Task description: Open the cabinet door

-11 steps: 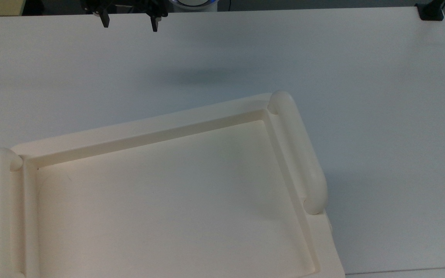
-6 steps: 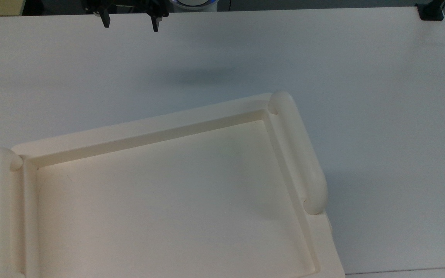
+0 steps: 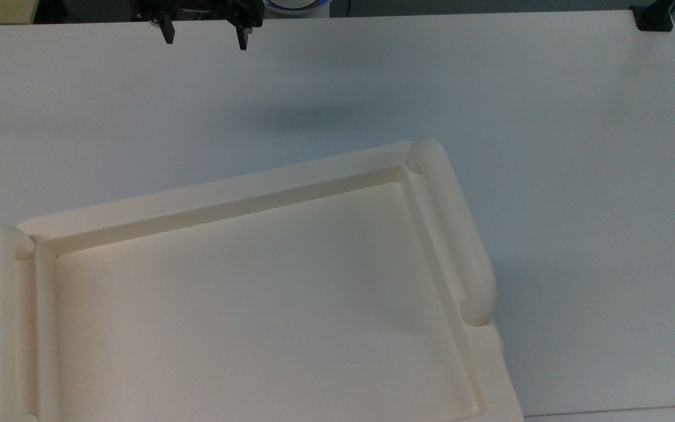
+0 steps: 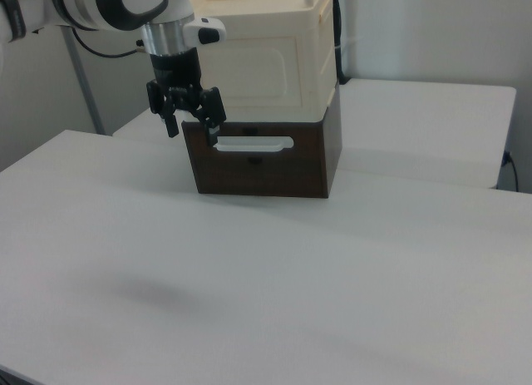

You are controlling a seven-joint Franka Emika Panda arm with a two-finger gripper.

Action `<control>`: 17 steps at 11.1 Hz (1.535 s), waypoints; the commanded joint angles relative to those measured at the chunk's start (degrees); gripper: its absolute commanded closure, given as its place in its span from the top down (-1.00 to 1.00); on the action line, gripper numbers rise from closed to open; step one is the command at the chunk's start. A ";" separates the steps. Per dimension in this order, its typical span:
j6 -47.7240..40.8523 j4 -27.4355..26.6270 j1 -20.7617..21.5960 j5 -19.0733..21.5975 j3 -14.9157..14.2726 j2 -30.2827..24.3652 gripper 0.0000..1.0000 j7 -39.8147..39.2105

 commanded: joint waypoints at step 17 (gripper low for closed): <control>42.27 1.16 11.49 4.66 -0.14 8.24 1.00 0.08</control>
